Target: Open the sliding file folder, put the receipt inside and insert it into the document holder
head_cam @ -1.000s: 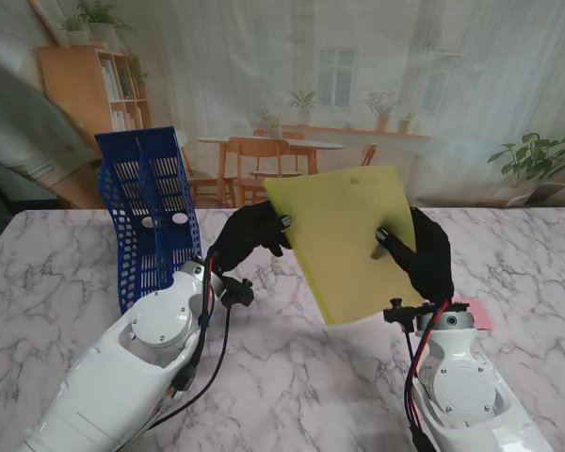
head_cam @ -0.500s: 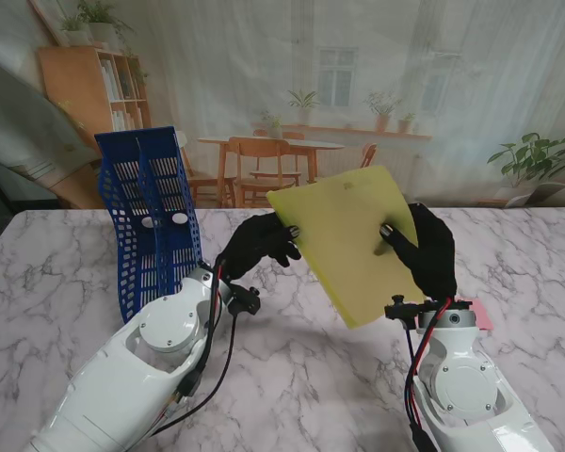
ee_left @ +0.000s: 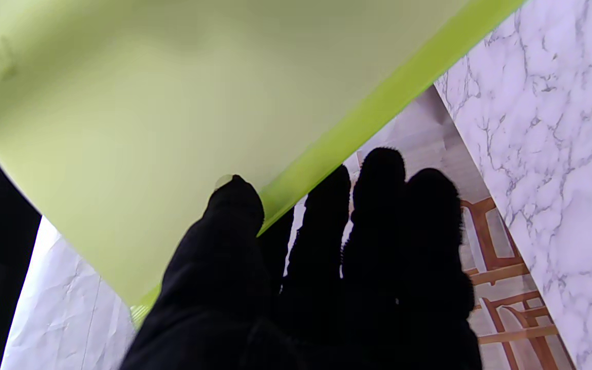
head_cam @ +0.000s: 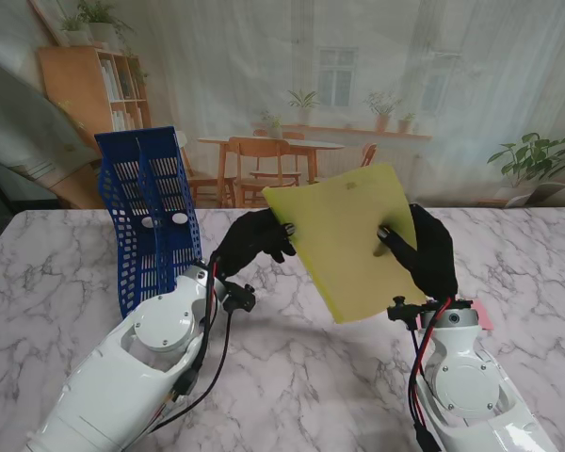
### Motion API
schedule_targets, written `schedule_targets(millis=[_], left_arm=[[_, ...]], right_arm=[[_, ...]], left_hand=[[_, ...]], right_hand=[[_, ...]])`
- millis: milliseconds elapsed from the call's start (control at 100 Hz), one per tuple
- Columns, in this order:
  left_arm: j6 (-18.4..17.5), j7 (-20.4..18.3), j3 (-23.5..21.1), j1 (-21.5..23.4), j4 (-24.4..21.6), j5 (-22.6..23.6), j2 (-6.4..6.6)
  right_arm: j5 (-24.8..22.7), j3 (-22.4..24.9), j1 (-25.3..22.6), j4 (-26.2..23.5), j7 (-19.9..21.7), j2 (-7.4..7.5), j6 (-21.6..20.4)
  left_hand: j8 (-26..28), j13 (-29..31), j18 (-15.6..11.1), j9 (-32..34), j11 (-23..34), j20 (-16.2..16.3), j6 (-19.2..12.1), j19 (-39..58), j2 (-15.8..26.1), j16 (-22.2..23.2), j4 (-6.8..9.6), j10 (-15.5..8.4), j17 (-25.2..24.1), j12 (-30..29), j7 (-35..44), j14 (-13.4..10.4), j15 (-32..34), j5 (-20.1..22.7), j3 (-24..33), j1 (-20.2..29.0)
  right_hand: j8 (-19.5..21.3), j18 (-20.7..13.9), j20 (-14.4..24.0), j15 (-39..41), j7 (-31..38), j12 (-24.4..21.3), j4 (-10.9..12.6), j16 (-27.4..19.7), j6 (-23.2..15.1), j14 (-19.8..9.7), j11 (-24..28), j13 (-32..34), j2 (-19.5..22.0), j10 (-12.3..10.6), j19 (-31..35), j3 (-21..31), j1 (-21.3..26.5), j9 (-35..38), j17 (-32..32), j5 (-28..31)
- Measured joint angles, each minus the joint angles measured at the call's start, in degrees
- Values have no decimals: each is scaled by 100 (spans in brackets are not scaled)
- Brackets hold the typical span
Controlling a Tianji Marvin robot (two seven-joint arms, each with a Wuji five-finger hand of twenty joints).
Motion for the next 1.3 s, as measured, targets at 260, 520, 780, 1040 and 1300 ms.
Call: schedule_targets(millis=[260,520,780,1040,1300], left_arm=[[46,-143,-93,-78,-91,79,81],[92,-263,-76,-153,-225,81,118],[143,-298,18,-262,-266,82,118],[200,-306,91,-311,-272,64,114],[214,-310,108,-316,-280,67,108]], right_arm=[[99,214,-245,-117,647,107,608],[495,360,-378,-119,1083,233,705],[618,353,-377,-25,1284,272,899],[826,301,-288,51,1656,332,996],[1252,315,-287,55,1791,334,966]], left_hand=[[78,-2,72,4,81,-14,0,56,-84,84,0,-12,3,8,79,113,54,3,0,2],[79,-1,93,73,97,-18,0,58,-152,92,0,-23,24,8,79,141,68,8,0,1],[98,133,79,80,97,-19,7,62,-152,87,0,-23,142,8,79,70,68,9,0,-1],[113,168,36,150,161,-21,55,146,-149,10,0,-23,157,8,79,-4,71,10,-1,-5],[147,169,26,150,161,-176,56,117,-149,9,0,-23,157,8,79,-6,72,10,-1,-6]], right_hand=[[21,833,54,-858,511,-913,-13,-407,0,21,-715,-1034,445,-80,-730,-269,54,-579,-667,-659],[-67,1158,-268,-1909,883,-1605,-14,-1268,124,388,-1452,-1992,613,120,-1489,-345,171,-2191,-861,-994],[-70,1206,-371,-1957,1071,-1570,65,-1354,-20,242,-1061,-1281,-5,-18,-1346,-334,26,-1077,-488,-974],[-71,1181,-429,-1967,1142,-1548,67,-1354,-197,221,-1090,-2040,-293,-11,-1349,-384,-330,-2464,-740,-693],[-1668,1187,-371,-1785,-1790,-857,141,-992,60,-90,-89,-1368,-86,-452,-1585,-192,-204,-439,-1199,-1474]])
